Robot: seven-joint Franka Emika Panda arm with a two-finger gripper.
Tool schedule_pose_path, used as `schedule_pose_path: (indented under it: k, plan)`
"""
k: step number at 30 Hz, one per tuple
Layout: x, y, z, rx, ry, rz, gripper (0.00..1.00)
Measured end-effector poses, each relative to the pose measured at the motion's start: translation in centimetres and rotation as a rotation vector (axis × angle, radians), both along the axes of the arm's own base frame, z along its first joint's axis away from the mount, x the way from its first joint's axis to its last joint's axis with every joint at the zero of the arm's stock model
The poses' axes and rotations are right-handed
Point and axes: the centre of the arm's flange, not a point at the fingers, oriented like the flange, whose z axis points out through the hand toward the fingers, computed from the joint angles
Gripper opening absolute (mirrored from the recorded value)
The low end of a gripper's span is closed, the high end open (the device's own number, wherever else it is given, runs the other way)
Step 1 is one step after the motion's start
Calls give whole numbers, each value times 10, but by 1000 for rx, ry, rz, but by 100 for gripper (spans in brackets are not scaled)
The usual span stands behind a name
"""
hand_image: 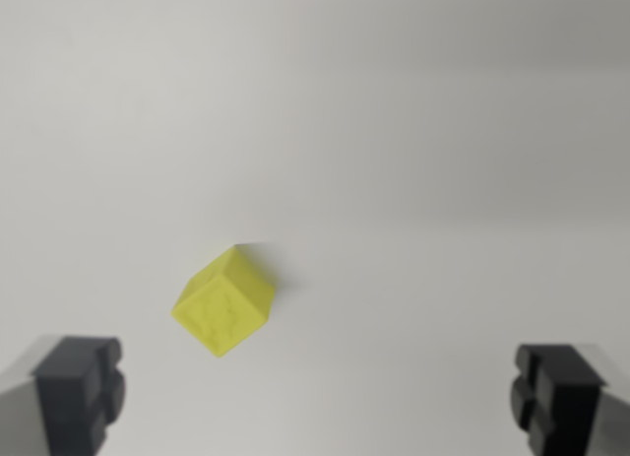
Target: Pick yellow cube
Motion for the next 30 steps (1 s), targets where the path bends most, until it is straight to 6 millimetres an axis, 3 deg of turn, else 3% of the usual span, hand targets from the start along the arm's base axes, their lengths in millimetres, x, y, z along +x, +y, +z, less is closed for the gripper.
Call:
schedule_pose_path:
  k: [8, 30]
  plan:
    - [-4, 3, -4, 2, -4, 22, 100]
    - [-40, 23, -59, 9, -24, 199, 100]
